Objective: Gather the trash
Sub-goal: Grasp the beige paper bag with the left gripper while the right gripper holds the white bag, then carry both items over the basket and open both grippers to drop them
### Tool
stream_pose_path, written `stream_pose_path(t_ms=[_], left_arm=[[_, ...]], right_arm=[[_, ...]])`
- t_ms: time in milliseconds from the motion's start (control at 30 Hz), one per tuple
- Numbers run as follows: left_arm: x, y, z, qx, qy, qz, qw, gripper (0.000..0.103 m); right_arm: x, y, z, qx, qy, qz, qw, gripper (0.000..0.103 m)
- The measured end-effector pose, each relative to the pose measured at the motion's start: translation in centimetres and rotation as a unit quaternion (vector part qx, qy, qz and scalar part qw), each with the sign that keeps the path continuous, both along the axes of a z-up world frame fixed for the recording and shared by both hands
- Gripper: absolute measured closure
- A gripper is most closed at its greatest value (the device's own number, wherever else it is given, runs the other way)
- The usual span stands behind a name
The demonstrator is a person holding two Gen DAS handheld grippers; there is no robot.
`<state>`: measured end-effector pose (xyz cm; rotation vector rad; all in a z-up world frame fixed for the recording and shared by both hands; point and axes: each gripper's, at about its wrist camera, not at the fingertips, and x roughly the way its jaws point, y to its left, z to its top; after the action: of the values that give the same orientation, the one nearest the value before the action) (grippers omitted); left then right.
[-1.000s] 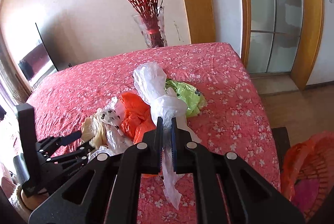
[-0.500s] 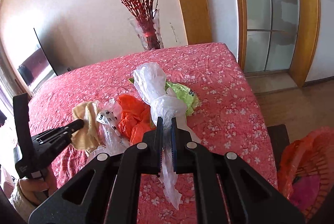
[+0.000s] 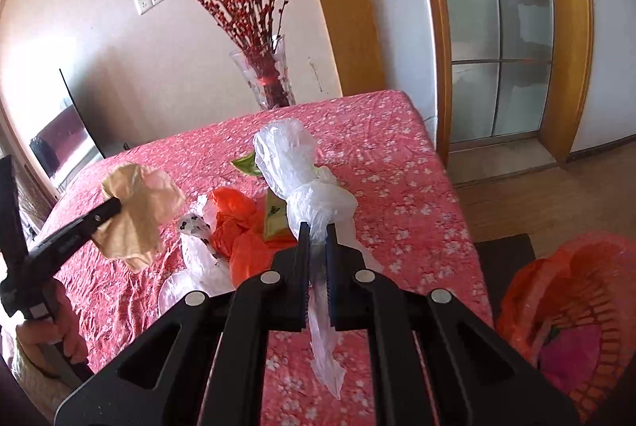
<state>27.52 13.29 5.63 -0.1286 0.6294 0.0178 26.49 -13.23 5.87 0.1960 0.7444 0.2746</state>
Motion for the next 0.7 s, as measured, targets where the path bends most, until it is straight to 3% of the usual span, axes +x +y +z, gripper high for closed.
stream_pose_path(t_ms=[333,700], left_arm=[[-2.0,-6.1,4.1,0.017,-0.045,-0.055,0.9973,0.1],[-1.8,-14.5,5.1,0.022,-0.06,-0.131,0.9894,0.1]], right_arm=[[-1.7,-4.3,1.1,0.007,-0.018,-0.036,0.999,0.096],[-4.2,-10.0,1.2,-0.001,-0.028,-0.09,0.996,0.096]])
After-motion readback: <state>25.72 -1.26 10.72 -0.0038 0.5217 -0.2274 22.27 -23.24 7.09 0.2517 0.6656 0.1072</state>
